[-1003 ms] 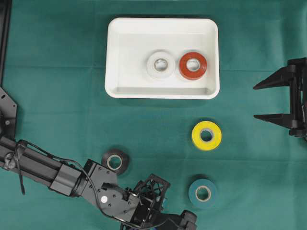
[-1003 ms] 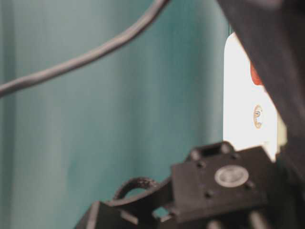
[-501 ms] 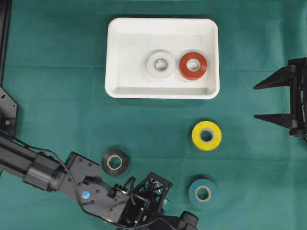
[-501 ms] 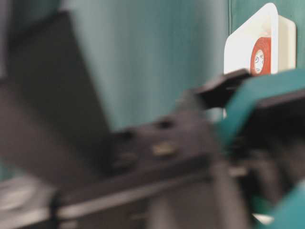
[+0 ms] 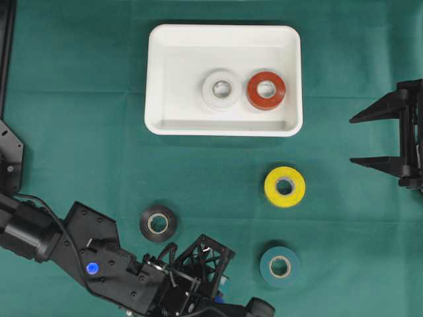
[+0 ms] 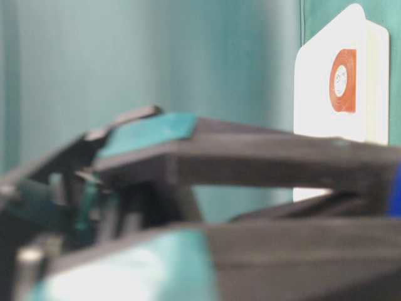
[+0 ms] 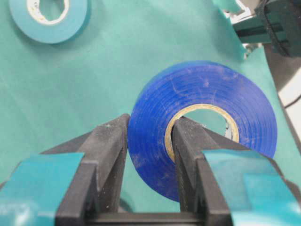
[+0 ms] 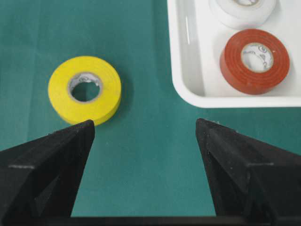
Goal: Pick up the tape from a random location and place it into the white case.
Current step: 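Close the left gripper on the blue tape roll's rim, then lift the blue tape roll and carry it over the tray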
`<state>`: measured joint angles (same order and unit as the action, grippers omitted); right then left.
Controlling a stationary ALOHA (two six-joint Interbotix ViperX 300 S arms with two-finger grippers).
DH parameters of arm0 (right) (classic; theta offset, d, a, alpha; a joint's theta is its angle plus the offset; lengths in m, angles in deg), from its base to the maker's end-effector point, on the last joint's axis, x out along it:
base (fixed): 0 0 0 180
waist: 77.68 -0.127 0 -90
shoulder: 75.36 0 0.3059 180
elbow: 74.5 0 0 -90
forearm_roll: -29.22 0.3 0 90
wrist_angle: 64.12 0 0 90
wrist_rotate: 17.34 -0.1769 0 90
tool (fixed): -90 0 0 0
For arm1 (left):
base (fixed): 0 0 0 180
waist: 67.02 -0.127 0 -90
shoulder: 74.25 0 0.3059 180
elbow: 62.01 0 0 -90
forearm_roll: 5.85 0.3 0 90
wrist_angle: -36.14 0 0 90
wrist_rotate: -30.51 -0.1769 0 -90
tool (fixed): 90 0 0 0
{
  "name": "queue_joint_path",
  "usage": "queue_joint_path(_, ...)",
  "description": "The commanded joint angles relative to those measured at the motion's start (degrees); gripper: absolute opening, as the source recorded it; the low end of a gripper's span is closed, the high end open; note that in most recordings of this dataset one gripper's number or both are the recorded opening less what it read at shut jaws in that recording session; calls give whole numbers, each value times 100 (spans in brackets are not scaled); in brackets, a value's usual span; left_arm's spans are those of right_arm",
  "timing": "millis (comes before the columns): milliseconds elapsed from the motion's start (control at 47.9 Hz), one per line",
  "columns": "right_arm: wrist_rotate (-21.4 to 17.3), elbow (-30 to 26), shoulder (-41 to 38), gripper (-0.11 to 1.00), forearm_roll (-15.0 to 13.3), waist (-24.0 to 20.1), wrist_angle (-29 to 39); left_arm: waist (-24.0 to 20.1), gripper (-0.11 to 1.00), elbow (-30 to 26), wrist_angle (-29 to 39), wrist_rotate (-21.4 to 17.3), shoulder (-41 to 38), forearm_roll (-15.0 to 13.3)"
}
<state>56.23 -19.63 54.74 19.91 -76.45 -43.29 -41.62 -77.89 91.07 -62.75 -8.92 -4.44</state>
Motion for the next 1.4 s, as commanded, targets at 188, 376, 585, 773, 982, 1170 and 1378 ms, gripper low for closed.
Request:
queue_joint_path(188, -9, -132, -18, 82, 0, -9, -26, 26, 22, -580, 527, 9, 422, 70)
queue_joint_path(376, -9, -149, -18, 82, 0, -9, 26, 26, 22, -642, 580, 9, 633, 79)
queue_joint_path(585, -18, -158, -18, 82, 9, -18, 26, 26, 22, -624, 589, 9, 756, 79)
queue_joint_path(773, -18, -158, -9, 82, 9, -9, 26, 26, 22, -633, 589, 9, 756, 70)
queue_joint_path(982, -18, -158, -18, 82, 9, -9, 35, 26, 22, -642, 589, 9, 756, 70)
queue_joint_path(1170, -18, -158, -18, 82, 9, -9, 35, 26, 22, -642, 589, 18, 756, 79)
queue_joint_path(1378, -18, -158, -18, 82, 9, -9, 26, 35, 22, -642, 615, 26, 765, 70)
